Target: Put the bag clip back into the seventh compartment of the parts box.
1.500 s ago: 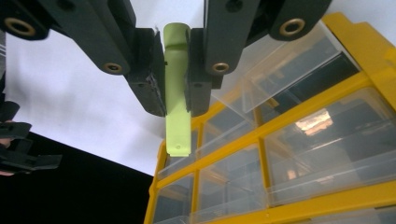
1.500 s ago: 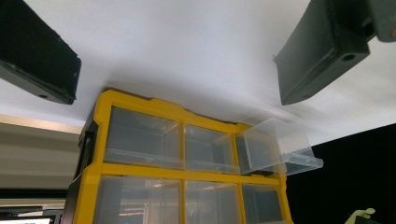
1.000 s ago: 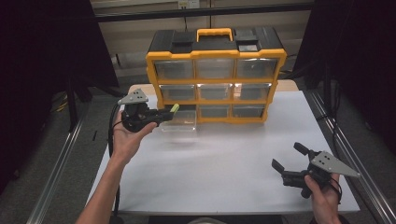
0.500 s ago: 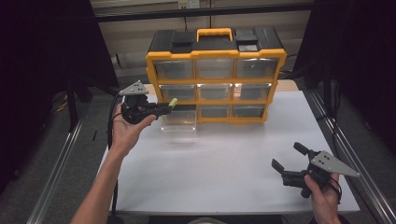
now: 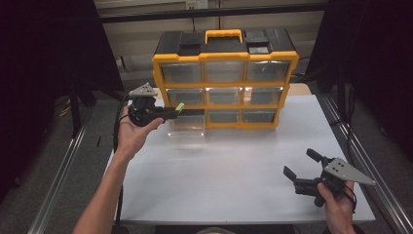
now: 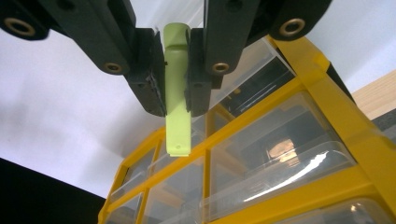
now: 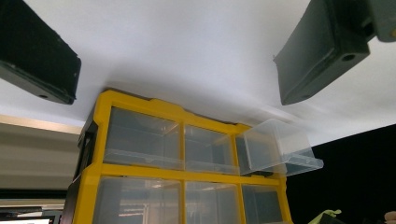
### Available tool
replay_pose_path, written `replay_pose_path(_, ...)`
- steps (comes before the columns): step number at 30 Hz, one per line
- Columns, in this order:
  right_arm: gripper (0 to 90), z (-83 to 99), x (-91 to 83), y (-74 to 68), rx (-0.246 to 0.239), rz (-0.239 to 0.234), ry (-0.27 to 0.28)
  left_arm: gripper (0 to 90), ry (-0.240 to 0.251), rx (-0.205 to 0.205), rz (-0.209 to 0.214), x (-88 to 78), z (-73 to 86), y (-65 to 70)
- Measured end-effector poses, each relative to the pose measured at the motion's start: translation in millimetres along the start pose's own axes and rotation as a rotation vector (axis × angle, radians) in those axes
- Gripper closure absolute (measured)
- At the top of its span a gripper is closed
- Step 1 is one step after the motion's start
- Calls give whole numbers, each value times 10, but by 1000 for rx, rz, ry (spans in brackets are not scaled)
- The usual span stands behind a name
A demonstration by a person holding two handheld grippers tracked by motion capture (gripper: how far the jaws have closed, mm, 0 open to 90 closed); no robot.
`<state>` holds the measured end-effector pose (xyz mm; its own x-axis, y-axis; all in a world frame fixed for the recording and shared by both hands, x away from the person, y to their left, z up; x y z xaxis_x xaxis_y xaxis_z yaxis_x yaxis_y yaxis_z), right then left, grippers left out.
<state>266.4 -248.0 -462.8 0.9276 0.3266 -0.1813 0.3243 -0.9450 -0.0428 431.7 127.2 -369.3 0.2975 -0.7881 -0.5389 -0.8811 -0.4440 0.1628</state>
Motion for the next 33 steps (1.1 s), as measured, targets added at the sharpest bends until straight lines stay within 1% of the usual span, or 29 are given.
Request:
replay_pose_path(1, 0, 0, 0, 1, -1, 2, 0, 784, -12, 7, -6, 3, -1, -6)
replay_pose_path(3, 0, -1, -1, -2, 0, 0, 0, 784, -30, 6, -17, 21, 3, -18)
replay_pose_path(4, 0, 0, 0, -2, -1, 0, -1, 784, -25, 0, -6, 46, 1, -23)
replay_pose_path(6, 0, -2, 5, 0, 1, 1, 4, 784, -54, 2, -27, 59, 15, -53)
replay_pose_path(7, 0, 0, 1, 1, -1, 2, -1, 784, -53, -3, -16, 72, 14, -57)
replay_pose_path(8, 0, 0, 1, -1, -1, 0, 0, 784, -54, -6, -15, 75, 8, -66)
replay_pose_path(10, 0, 0, 5, -1, 0, 3, -1, 783, -32, -17, 6, 104, -17, -61)
replay_pose_path(11, 0, 0, 4, 1, 0, 4, -1, 783, -43, -13, 4, 101, -26, -66)
replay_pose_path(12, 0, -1, 9, -2, 1, 2, 1, 784, -31, -14, 14, 114, -44, -64)
replay_pose_path(13, 0, -1, 9, -3, 1, 1, 2, 784, -44, -14, -1, 113, -53, -72)
replay_pose_path(14, 0, -2, 9, -2, -2, 1, 3, 784, -47, -5, 1, 126, -63, -77)
replay_pose_path(15, 0, -2, 10, -5, -1, -2, 2, 784, -58, -5, -10, 130, -70, -86)
replay_pose_path(16, 0, -2, 10, -5, 0, -1, 2, 783, -56, -6, 2, 148, -76, -89)
replay_pose_path(18, 0, -3, 12, -5, -1, -1, 4, 783, -72, -13, -6, 167, -77, -114)
replay_pose_path(19, 0, -3, 12, -6, -1, -1, 4, 783, -69, -18, -7, 189, -75, -133)
replay_pose_path(21, 0, -1, 11, -7, 0, -3, 2, 784, -90, -30, -13, 220, -51, -169)
replay_pose_path(22, 0, -1, 12, -6, 1, -3, 1, 783, -93, -32, -2, 235, -45, -180)
replay_pose_path(23, 0, 0, 14, -3, 0, -1, 1, 783, -90, -34, -3, 246, -42, -189)
replay_pose_path(24, 0, 2, 13, 0, -1, 2, 0, 784, -98, -37, -2, 252, -37, -191)
replay_pose_path(25, 0, 4, 14, -2, 0, 2, -3, 783, -105, -33, -4, 262, -30, -194)
replay_pose_path(27, 0, 7, 19, -5, 1, 1, -5, 783, -114, -31, 5, 283, -16, -196)
replay_pose_path(29, 0, 7, 17, -9, 0, -1, -6, 783, -124, -27, -4, 287, -1, -209)
replay_pose_path(30, 0, 5, 18, -12, -1, -5, -5, 784, -123, -31, 8, 296, 4, -201)
replay_pose_path(31, 0, 4, 21, -14, 0, -3, -2, 783, -125, -25, -3, 301, 7, -207)
replay_pose_path(32, 0, 6, 18, -13, -1, -5, -5, 783, -134, -18, -4, 307, 12, -208)
replay_pose_path(33, 0, 6, 18, -12, 0, -4, -5, 783, -141, -21, -3, 319, 19, -197)
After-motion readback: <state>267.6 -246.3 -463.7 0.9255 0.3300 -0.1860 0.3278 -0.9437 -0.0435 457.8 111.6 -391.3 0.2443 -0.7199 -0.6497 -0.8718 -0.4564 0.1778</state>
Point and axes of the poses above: each handheld gripper's, and its own axes: x roughly forward along the jaws, z roughly out of its underside, y roughly to its right, the point moved 8 cm from there along x, roughly forward along the jaws, and after that the axes turned 9 degrees about z, right-handed, at the moved point
